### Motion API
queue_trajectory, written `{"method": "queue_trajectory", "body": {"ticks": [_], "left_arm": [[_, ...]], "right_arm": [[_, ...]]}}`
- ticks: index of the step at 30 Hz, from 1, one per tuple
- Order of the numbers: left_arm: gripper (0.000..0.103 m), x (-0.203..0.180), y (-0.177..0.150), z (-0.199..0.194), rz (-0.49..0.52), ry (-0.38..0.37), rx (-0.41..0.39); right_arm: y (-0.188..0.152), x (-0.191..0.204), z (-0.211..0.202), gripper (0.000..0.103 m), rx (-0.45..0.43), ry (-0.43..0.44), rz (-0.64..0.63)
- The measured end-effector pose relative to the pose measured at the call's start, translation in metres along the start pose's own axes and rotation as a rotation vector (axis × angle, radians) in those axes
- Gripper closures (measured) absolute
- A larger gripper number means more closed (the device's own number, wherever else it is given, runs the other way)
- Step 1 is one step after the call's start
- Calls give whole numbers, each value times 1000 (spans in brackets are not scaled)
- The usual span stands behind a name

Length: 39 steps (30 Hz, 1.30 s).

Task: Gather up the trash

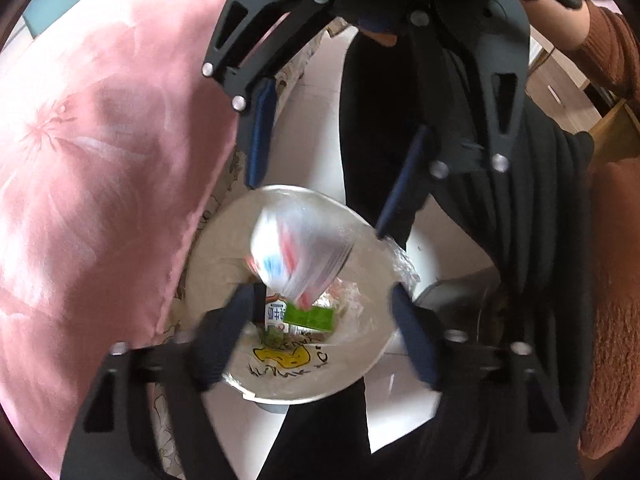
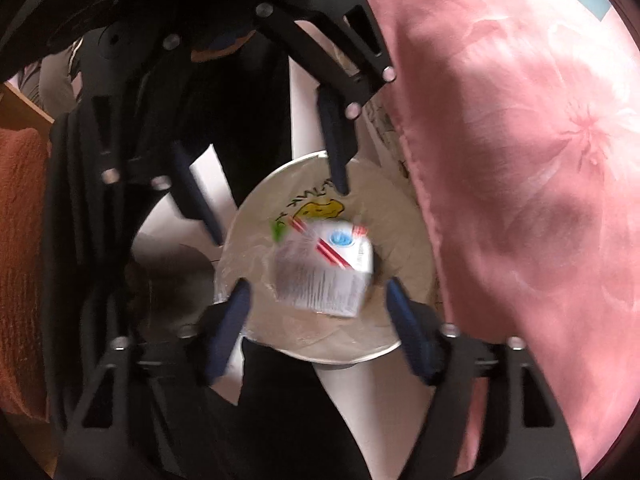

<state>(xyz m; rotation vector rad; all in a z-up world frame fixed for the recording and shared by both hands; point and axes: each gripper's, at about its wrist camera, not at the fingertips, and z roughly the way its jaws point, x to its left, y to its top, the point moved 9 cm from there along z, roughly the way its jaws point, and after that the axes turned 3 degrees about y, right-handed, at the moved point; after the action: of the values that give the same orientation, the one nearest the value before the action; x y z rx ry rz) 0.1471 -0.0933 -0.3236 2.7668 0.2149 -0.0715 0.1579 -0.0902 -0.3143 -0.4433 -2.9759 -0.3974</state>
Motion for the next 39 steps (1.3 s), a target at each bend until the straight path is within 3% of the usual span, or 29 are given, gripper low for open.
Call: {"method": "queue_trajectory", "body": {"ticks": [4,9,21,26,30,33,39], "left_arm": [[11,0,-2,4,-11,0,7],[9,3,-2,5,-22,-3,11],[9,2,-3,1,-17,13,12],[9,5,-2,-6,-33,36,-5],[9,17,3,-21,-90,108,-44],[9,29,8,-42,-152,204,-88],[7,61,11,-91,-362,406,-183]], "right_arm": [[0,-2,-1,26,-3,-4,7],[2,-4,-7,26,-19,-2,18],[-3,2,-7,25,-25,-19,31],[-5,1,-9,25,-42,-67,49],[-3,-11,-28,25,-114,-159,116],[-1,-20,-50,24,-187,-267,177],[-8,-28,-90,22,-281,-406,345]]}}
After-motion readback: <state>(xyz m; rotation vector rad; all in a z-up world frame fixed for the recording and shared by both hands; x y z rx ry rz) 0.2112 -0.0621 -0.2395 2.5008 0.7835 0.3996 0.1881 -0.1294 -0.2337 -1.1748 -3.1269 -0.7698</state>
